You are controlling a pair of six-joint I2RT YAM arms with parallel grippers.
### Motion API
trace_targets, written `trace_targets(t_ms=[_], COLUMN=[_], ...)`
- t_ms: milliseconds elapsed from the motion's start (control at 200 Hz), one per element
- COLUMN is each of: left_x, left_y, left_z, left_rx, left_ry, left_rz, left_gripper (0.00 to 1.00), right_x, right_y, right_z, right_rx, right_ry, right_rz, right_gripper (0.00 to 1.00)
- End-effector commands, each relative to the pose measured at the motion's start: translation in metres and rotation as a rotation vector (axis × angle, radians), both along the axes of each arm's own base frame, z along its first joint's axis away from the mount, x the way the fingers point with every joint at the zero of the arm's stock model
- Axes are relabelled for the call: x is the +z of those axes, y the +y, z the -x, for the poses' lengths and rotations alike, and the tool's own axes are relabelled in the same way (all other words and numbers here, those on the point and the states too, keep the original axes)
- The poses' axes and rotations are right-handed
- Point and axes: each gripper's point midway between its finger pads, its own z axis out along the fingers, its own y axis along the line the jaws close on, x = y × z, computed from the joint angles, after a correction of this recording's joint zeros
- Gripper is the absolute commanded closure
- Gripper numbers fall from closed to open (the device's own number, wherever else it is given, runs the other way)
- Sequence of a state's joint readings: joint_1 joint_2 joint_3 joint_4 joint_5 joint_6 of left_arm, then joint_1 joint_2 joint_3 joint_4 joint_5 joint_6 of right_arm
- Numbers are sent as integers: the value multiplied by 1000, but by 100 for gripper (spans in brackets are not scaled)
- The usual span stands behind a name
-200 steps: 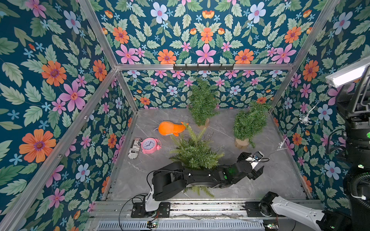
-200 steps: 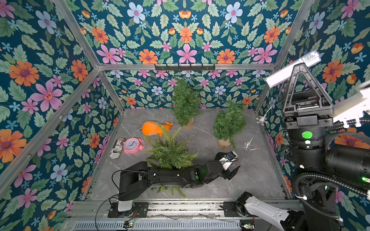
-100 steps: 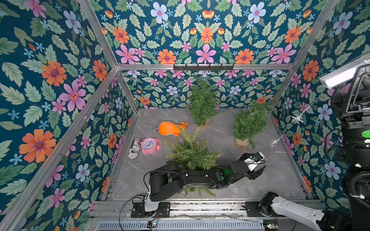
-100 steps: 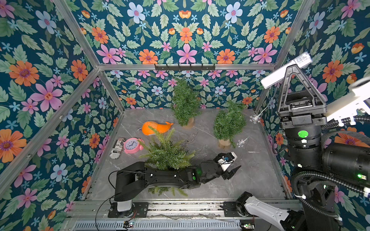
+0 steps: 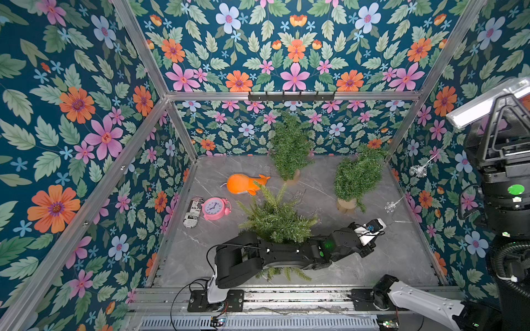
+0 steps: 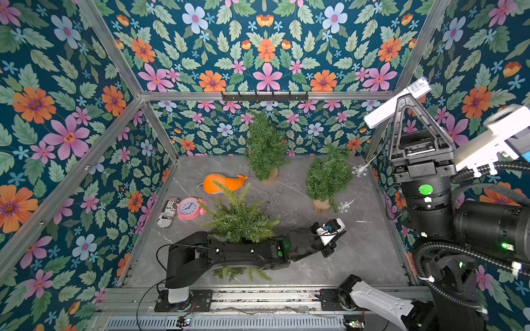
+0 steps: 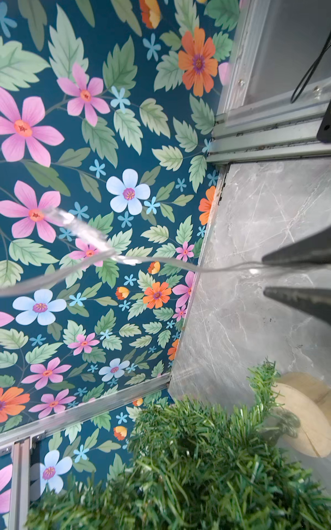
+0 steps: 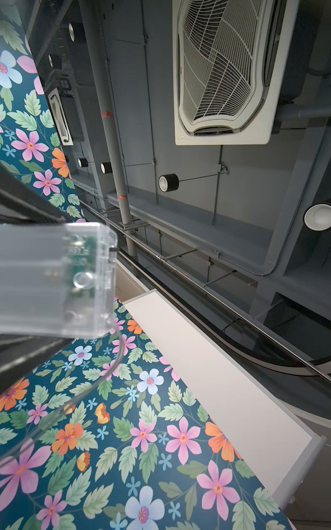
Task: Wrap string light around the christmas tree
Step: Wrap the light string around the Christmas tree.
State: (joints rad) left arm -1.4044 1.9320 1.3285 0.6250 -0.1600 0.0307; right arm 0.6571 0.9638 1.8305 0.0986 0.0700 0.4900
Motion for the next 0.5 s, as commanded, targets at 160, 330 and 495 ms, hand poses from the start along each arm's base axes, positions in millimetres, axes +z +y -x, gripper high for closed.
trace_targets(t_ms=[160,330,495], left_x=[45,84,119], left_y=[11,22,28], left_z=[1,6,10], left_rx=[9,3,-12], left_ry=[-16,-21,-21], left_rz=[66,122,148], left_gripper=[100,100,100], right_x=[-10,-26,-40], right_y=[-9,-15,-18], right_z=[3,1,-3], right_rx=[-52,-108,-146], right_ry=[4,29,51], right_rz=[11,28,47], right_gripper=[59,59,60])
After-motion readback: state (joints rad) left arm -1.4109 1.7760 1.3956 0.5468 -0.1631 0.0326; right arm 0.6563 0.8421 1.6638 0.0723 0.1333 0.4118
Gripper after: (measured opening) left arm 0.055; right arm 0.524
